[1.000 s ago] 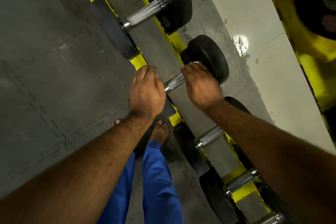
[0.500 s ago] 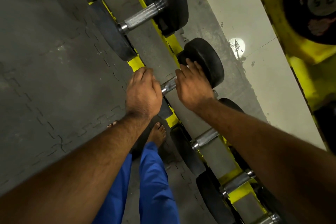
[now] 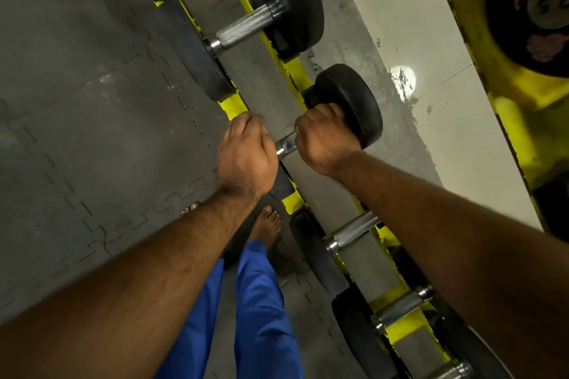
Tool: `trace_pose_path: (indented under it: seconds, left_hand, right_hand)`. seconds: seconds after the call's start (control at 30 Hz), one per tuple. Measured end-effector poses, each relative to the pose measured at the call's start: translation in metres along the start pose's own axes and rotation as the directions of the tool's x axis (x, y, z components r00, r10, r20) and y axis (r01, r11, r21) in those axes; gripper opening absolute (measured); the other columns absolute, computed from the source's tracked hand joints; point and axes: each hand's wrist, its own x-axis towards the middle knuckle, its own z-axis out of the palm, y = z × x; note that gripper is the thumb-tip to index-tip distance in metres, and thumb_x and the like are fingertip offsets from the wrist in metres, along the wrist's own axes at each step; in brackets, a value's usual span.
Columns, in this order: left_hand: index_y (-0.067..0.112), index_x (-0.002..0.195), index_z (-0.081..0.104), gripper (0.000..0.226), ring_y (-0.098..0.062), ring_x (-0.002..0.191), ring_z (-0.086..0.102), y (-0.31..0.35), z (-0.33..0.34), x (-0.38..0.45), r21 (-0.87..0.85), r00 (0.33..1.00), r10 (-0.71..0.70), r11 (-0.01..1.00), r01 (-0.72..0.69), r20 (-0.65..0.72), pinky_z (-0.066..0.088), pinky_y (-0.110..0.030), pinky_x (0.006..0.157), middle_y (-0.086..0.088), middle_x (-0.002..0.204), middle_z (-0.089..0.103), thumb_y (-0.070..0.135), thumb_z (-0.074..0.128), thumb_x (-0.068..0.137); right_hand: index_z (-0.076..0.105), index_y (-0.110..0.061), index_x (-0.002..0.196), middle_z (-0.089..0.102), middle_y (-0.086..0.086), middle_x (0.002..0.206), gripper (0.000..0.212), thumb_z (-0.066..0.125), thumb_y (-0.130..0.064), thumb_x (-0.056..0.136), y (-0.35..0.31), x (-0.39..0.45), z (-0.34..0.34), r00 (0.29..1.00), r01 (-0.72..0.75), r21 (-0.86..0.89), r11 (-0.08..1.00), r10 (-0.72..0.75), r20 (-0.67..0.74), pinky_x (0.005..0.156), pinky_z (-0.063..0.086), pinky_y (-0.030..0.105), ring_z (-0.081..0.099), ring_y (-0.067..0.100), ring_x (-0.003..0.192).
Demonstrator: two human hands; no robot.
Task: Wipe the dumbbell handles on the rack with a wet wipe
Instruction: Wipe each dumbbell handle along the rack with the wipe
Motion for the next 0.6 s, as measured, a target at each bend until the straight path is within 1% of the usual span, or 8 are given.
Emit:
trace_pose_path:
  seconds: [0.07,0.17,0.23,0.3,0.43,0.47,0.53,0.6]
  left_hand:
    - [0.0,0.121,0.062,0.052,-0.027,0.117,0.055,0.001,-0.001,-0.001,0.007,1.0,-0.002,1.0,0.002,0.008,0.044,-0.037,0.098,-0.015,0.126,0.06,0.031,0.028,0.096]
    - [0.0,0.121,0.062,0.053,-0.026,0.117,0.055,0.001,-0.002,-0.001,0.016,1.0,0.005,1.0,-0.005,0.007,0.044,-0.037,0.097,-0.014,0.126,0.06,0.032,0.027,0.096]
    - [0.0,0.121,0.062,0.054,-0.026,0.117,0.055,0.001,-0.001,-0.001,0.015,1.0,0.005,1.0,-0.005,0.007,0.044,-0.037,0.098,-0.015,0.126,0.06,0.032,0.027,0.096]
    - [0.0,0.121,0.062,0.054,-0.027,0.117,0.055,0.0,-0.001,0.0,0.009,1.0,0.004,1.0,-0.004,0.008,0.043,-0.037,0.099,-0.015,0.127,0.06,0.032,0.027,0.095]
    - [0.0,0.122,0.062,0.053,-0.027,0.118,0.054,0.0,-0.001,0.0,0.006,1.0,0.008,1.0,-0.008,0.002,0.043,-0.037,0.099,-0.015,0.128,0.06,0.031,0.028,0.096]
    - [0.0,0.122,0.062,0.052,-0.027,0.118,0.054,0.001,-0.001,-0.001,0.002,1.0,0.007,1.0,-0.007,-0.001,0.043,-0.037,0.099,-0.015,0.128,0.06,0.031,0.028,0.096]
    - [0.001,0.122,0.062,0.052,-0.027,0.119,0.054,0.0,-0.001,-0.001,-0.001,1.0,0.005,1.0,-0.005,-0.008,0.043,-0.037,0.099,-0.015,0.128,0.06,0.031,0.029,0.096]
    - [0.0,0.122,0.062,0.052,-0.027,0.118,0.054,0.001,-0.001,-0.001,-0.001,1.0,0.009,1.0,-0.009,-0.013,0.043,-0.037,0.099,-0.016,0.127,0.06,0.03,0.029,0.096]
  right_hand:
    - [0.062,-0.016,0.097,0.062,0.004,0.097,0.032,0.036,-0.033,0.097,0.0,-0.001,0.003,1.0,-0.007,0.015,1.0,0.007,-0.002,0.103,0.031,0.038,0.051,0.023,0.1]
    - [0.064,-0.013,0.1,0.063,0.008,0.102,0.035,0.033,-0.03,0.096,0.003,-0.003,0.005,0.999,0.019,0.076,0.997,-0.016,-0.034,0.111,0.027,0.037,0.055,0.027,0.109]
    - [0.064,-0.014,0.101,0.062,0.006,0.099,0.03,0.037,-0.028,0.098,0.004,0.0,0.002,0.999,0.032,0.068,0.997,-0.032,-0.004,0.105,0.031,0.037,0.055,0.027,0.102]
    - [0.065,-0.014,0.103,0.063,0.007,0.1,0.028,0.04,-0.026,0.099,0.004,-0.001,0.001,0.998,0.056,0.069,0.996,-0.055,-0.027,0.101,0.034,0.038,0.055,0.027,0.099]
    - [0.066,-0.006,0.114,0.065,0.011,0.113,0.031,0.046,-0.018,0.095,0.005,-0.022,0.013,0.965,0.166,0.097,0.981,-0.142,-0.22,0.1,0.04,0.041,0.056,0.029,0.109]
    - [0.066,-0.006,0.116,0.064,0.011,0.117,0.031,0.047,-0.017,0.095,0.007,-0.025,0.015,0.959,0.172,0.087,0.981,-0.146,-0.242,0.099,0.041,0.042,0.056,0.029,0.111]
    - [0.065,-0.006,0.119,0.062,0.012,0.121,0.033,0.047,-0.017,0.093,0.008,-0.024,0.013,0.962,0.144,0.064,0.988,-0.125,-0.244,0.097,0.043,0.046,0.055,0.031,0.112]
    - [0.062,-0.006,0.124,0.059,0.014,0.129,0.039,0.044,-0.019,0.092,0.007,-0.024,0.013,0.975,0.107,0.025,0.994,-0.1,-0.198,0.101,0.041,0.048,0.053,0.033,0.118]
